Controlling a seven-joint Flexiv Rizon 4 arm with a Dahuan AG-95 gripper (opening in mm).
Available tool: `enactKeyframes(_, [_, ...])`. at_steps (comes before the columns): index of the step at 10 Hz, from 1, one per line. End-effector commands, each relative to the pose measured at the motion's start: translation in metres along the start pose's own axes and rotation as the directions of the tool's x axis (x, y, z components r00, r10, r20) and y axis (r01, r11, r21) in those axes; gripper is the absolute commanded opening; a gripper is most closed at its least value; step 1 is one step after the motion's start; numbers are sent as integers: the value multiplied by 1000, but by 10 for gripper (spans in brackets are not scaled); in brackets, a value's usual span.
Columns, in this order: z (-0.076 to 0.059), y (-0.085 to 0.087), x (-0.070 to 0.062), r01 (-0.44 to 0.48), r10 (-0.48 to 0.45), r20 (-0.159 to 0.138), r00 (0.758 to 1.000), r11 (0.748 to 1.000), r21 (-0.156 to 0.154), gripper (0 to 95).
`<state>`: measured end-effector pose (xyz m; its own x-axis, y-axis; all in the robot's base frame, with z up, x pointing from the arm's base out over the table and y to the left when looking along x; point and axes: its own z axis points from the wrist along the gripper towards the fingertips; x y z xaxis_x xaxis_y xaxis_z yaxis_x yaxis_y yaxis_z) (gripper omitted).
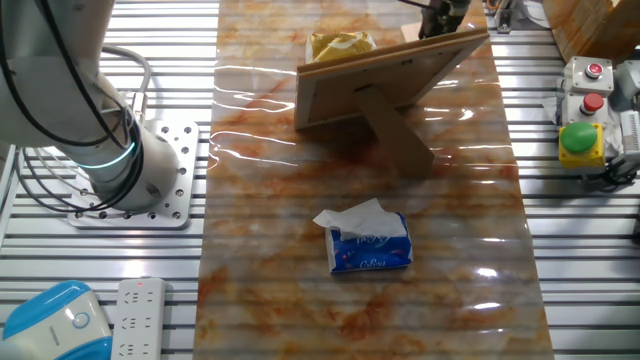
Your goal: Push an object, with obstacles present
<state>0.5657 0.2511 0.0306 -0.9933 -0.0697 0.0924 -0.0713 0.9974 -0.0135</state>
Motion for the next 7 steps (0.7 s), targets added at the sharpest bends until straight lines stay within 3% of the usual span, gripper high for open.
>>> enactKeyframes(1, [-2, 7, 3, -18, 18, -2, 1000, 1000, -8, 0])
enactKeyframes(4, [4, 21, 7, -40, 40, 10, 999, 999, 2, 0])
enactKeyframes(5, [5, 23, 9, -13, 12, 8, 1000, 994, 105, 0])
enactKeyframes(6, [1, 24, 10, -52, 52, 10, 999, 999, -2, 0])
enactKeyframes(7, [-2, 25, 11, -52, 52, 14, 999, 999, 6, 0])
